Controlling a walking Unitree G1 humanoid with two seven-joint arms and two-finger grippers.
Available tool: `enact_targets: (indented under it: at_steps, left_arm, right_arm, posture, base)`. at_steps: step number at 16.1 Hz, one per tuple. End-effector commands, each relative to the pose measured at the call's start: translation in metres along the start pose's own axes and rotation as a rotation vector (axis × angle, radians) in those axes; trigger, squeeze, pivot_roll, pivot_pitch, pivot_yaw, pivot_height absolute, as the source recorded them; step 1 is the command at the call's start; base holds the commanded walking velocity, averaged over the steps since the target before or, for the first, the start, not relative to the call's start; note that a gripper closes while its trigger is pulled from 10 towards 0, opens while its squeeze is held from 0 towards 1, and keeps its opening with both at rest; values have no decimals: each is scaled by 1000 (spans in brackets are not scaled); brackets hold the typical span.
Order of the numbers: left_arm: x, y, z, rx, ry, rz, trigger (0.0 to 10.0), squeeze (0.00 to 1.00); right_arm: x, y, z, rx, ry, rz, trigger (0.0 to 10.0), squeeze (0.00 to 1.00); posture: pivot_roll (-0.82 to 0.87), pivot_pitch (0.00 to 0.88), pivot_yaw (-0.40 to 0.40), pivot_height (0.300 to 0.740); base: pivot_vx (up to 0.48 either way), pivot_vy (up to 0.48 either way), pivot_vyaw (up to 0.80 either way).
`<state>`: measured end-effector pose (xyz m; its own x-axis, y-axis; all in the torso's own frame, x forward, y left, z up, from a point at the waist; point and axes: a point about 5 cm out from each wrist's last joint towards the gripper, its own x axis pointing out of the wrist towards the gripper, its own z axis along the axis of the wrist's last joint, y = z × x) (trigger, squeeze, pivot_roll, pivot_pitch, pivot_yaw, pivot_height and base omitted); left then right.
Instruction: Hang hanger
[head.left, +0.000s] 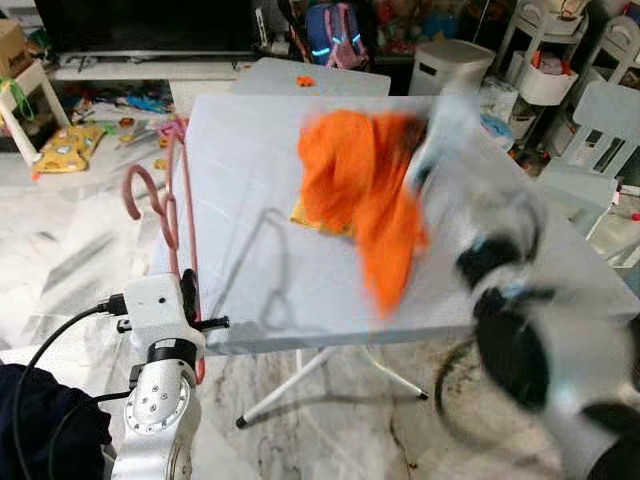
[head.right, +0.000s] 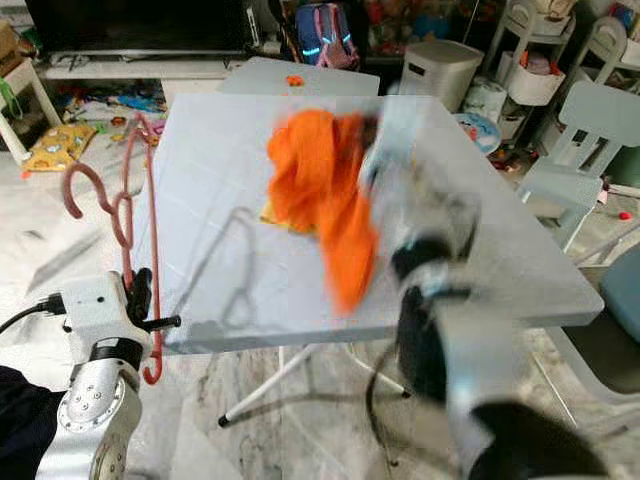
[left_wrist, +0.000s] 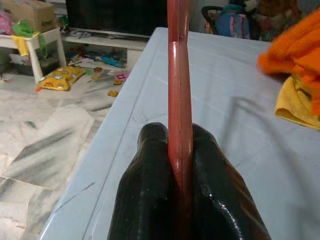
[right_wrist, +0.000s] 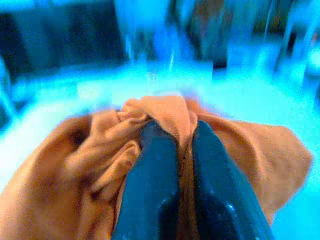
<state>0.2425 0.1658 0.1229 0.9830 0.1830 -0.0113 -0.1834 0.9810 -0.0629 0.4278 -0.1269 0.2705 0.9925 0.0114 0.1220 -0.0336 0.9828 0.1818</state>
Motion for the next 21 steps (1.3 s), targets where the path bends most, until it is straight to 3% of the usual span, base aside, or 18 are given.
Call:
enact_targets:
  at_steps: [1, 2, 4, 6, 7, 8, 11, 12, 13, 15, 21]
  left_arm:
    - [0, 1, 0, 3, 1, 16, 10000, 0]
    - [1, 1, -1, 3, -1, 22, 10000, 0]
    - [1, 1, 0, 2, -5, 29, 10000, 0]
    - [0, 1, -1, 2, -6, 31, 10000, 0]
    - [0, 1, -1, 2, -4, 29, 10000, 0]
    - [0, 0, -2, 3, -3, 25, 10000, 0]
    - [-1, 2, -2, 8, 2, 25, 10000, 0]
    - [-1, 2, -2, 11, 4, 23, 10000, 0]
    - [-1, 2, -2, 12, 5, 20, 10000, 0]
    - [0, 1, -1, 13, 3, 15, 10000, 0]
    - [3, 0, 1, 14, -4, 3, 10000, 0]
  right_arm:
    - [3, 0, 28, 28, -124, -11, 0, 0]
    - [4, 2, 54, 13, -229, -7, 0, 0]
    - [3, 3, 81, -36, -349, -19, 0, 0]
    - [3, 4, 72, -88, -336, -11, 0, 0]
    - [3, 6, 53, -124, -277, 11, 1529, 0]
    - [0, 6, 26, -179, -207, 30, 10000, 0]
    - [-11, 3, -32, -252, -36, 80, 10000, 0]
    - [-14, 1, -43, -233, -2, 89, 10000, 0]
    - [-16, -1, -50, -203, 13, 105, 10000, 1000]
    - [-20, -3, -58, -199, 24, 131, 10000, 1000]
    - [-20, -15, -53, -211, 7, 141, 10000, 1000]
  posture:
    - [32, 0, -98, 740]
    - [31, 0, -102, 740]
    - [31, 0, -104, 740]
    - [30, 0, -100, 740]
    - [30, 0, -99, 740]
    - [35, 0, -99, 740]
    - [36, 0, -89, 740]
    - [36, 0, -88, 740]
    - [36, 0, -83, 740]
    - [35, 0, -78, 740]
    - [35, 0, -68, 740]
  base:
    - [0, 0, 0]
    - [0, 0, 0]
    - [0, 0, 0]
    - [0, 0, 0]
    - [0, 0, 0]
    - [0, 0, 0]
    - [0, 0, 0]
    - [0, 0, 0]
    - [0, 0, 0]
    - [0, 0, 0]
    - [0, 0, 0]
